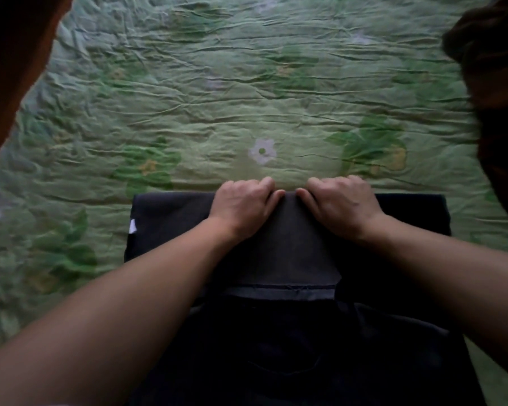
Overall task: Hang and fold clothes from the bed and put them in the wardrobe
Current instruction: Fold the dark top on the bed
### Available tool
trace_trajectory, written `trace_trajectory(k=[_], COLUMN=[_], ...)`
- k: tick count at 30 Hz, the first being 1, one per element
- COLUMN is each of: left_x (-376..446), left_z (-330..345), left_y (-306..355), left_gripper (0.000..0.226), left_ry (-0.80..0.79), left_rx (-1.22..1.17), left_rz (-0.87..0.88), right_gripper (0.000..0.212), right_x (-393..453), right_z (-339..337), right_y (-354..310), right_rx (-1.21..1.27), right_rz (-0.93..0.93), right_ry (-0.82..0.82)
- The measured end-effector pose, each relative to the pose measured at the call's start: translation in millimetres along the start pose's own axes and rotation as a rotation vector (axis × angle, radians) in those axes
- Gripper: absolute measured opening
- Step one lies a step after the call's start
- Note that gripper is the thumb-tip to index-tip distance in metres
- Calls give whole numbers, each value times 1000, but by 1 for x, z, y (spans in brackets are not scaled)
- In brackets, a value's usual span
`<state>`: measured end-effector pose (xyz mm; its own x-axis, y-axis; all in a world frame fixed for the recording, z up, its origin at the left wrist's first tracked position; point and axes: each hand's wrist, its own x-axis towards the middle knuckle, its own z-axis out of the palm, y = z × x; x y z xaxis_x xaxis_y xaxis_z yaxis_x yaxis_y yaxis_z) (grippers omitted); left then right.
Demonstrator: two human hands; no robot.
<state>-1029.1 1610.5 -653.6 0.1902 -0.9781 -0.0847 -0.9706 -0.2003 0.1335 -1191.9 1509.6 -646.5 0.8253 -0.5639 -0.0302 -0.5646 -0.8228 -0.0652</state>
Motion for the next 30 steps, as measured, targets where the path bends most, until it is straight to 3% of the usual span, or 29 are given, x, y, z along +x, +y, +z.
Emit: trace_trajectory(k=[3,8,13,17,21,24,27,30], left_x=[6,-8,-34,-56,-85,-107,-124,-145], left_z=[3,1,-3,0,6,11,1,-14], left_y=[-6,-27,-81,-66,-12,-8,-9,5], left_gripper=[41,44,41,56,64,55,47,41], left_ry=[-20,87,89,103,-20,-128,42,303], left_rx=[-36,-42,115,67,-39,-65,-248,-333], left_rz=[-19,-53,-207,-299,-223,-245,-230,-114], right_gripper=[48,45,45,45,57,72,71,60], right_x=[8,4,-11,-26,-58,-79,-89,-120], right_z=[3,3,-5,-2,5,8,-6,-9], right_y=[8,8,37,23,-24,-41,-59,-83], right_rx=[35,41,-3,-22,102,108,210,186], right_rz=[26,42,255,241,57,87,113,-66], right_ry=[-24,-9,-63,89,45,-111,-18,23])
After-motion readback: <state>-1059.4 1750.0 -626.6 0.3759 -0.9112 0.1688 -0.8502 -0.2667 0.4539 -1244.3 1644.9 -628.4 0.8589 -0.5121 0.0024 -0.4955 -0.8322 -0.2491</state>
